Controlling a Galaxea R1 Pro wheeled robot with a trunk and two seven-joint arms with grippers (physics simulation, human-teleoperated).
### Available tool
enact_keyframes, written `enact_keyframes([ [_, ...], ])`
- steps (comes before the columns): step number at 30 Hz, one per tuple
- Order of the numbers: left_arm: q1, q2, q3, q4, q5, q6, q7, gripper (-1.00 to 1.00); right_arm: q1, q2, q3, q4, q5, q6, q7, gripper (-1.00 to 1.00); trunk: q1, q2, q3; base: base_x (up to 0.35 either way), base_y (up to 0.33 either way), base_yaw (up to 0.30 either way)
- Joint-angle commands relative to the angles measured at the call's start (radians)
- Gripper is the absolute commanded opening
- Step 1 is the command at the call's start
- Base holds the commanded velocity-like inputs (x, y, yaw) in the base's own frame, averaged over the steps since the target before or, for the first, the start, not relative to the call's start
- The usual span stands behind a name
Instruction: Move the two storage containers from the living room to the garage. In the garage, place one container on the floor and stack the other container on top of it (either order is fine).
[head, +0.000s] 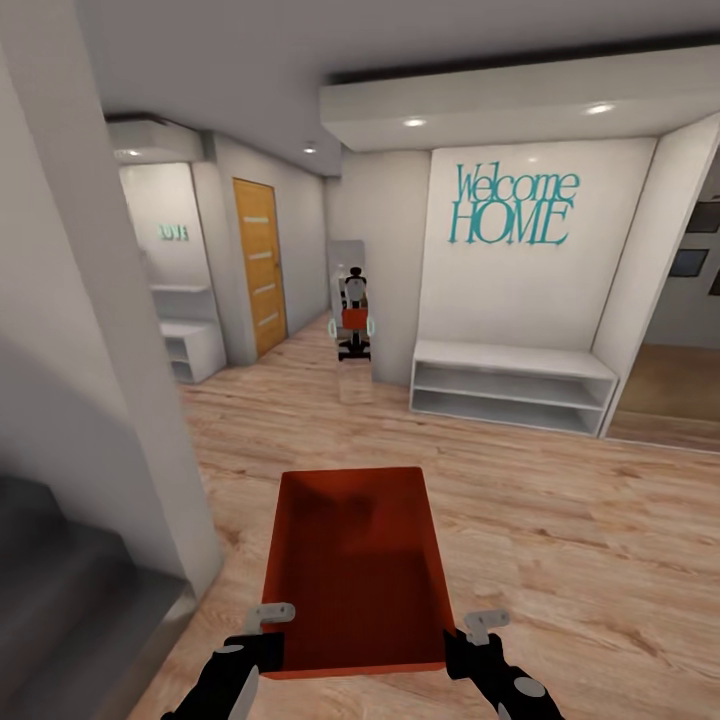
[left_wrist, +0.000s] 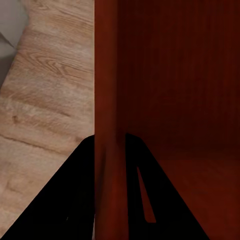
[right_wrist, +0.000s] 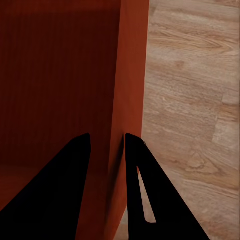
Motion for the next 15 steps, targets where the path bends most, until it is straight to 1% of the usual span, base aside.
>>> enact_keyframes([
  [1,-0.001,0.025,0.021,-0.001,-0.022,0.009,0.018,-1.0,0.0,-0.002,0.014,-0.004,0.008,0.004,0.002,-1.0,0.001,-0.001,-0.001,0.324,0.0,0.0],
  [15,-0.001,0.024,0.021,-0.001,-0.022,0.009,0.018,-1.0,0.0,-0.002,0.014,-0.004,0.008,0.004,0.002,-1.0,0.001,-0.001,-0.001,0.324,0.0,0.0],
])
